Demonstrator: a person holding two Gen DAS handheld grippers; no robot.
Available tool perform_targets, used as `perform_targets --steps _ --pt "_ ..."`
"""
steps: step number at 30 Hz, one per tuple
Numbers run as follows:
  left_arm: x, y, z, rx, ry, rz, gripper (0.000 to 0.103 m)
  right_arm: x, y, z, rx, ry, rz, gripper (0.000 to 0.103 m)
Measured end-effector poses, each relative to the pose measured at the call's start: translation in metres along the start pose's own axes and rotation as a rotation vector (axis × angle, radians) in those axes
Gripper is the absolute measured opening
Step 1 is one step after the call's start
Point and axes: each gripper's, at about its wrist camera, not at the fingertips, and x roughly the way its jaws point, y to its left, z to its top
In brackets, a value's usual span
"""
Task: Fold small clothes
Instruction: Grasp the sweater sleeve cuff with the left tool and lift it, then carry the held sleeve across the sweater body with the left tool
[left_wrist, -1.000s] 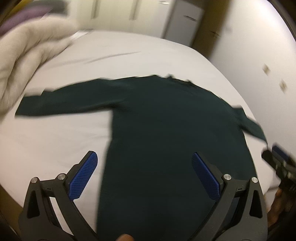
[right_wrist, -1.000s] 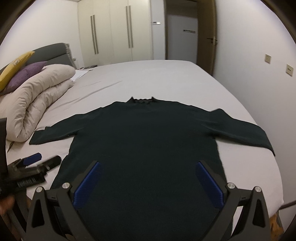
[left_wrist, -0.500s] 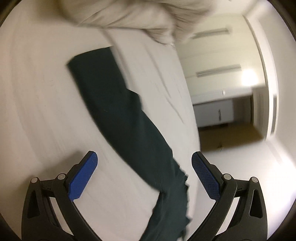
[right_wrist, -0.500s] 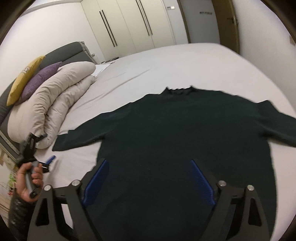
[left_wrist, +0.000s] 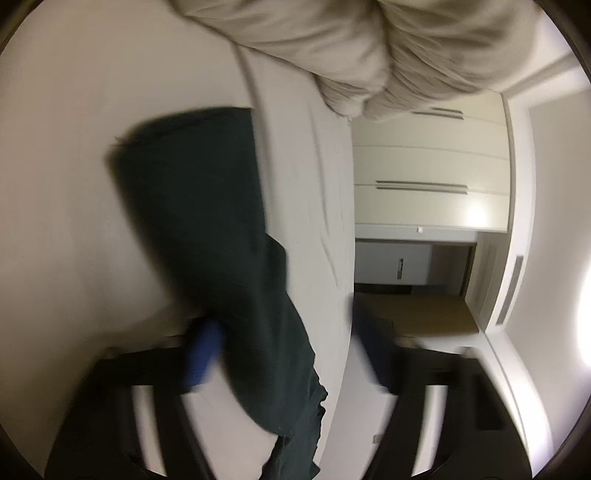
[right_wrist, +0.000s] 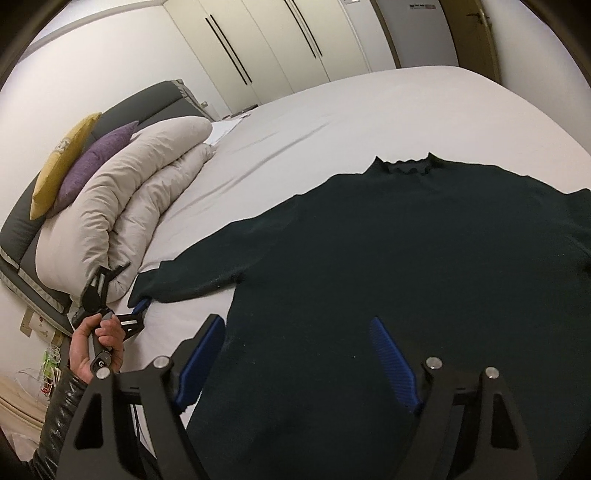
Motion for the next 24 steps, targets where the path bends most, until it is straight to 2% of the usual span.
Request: perform_targets --steps 1,2,3,5,8,10,15,18,20,21,24 --pt "0.001 0.008 0.004 -0.027 -0.008 0.010 0.027 -0.001 -0.001 0.001 0.003 0.001 0.000 0.082" --pt "-0.001 0.016 0.005 -0.056 -0.017 0.009 0.020 -0.001 -0.002 0.001 0.006 0.001 -0.001 0.081" --pt "-0.002 0.022 0.007 -0.083 -0.026 -0.008 0.018 -0.002 -0.004 0.000 0.010 -0.001 -0.003 0.081" --pt "-0.004 0.024 0.011 -0.086 -0.051 -0.027 0.016 -0.002 -0.007 0.000 0.019 -0.001 -0.007 0.081" --pt "-0.009 0.014 0.012 -0.030 -0.092 -0.012 0.015 -0.002 -0.012 -0.001 0.029 -0.001 -0.017 0.078" --pt "-0.014 0.000 0.012 0.041 -0.119 0.010 0.011 -0.002 -0.015 -0.001 0.031 -0.001 -0.024 0.077" --pt "-0.007 -0.054 -0.001 0.253 -0.126 0.048 0.010 -0.001 -0.026 -0.004 0.037 0.009 -0.033 0.067" --pt "0.014 -0.112 -0.031 0.447 -0.090 0.067 0.010 -0.004 -0.038 -0.006 0.059 -0.002 -0.036 0.065" --pt "0.039 -0.157 -0.070 0.615 -0.036 0.069 0.010 -0.007 -0.048 -0.006 0.083 -0.013 -0.035 0.065" --pt "0.054 -0.178 -0.094 0.709 0.005 0.075 0.010 -0.008 -0.057 -0.005 0.106 -0.019 -0.035 0.065" --pt "0.109 -0.223 -0.201 1.072 0.154 0.135 0.010 -0.013 -0.080 -0.002 0.162 -0.036 -0.034 0.065"
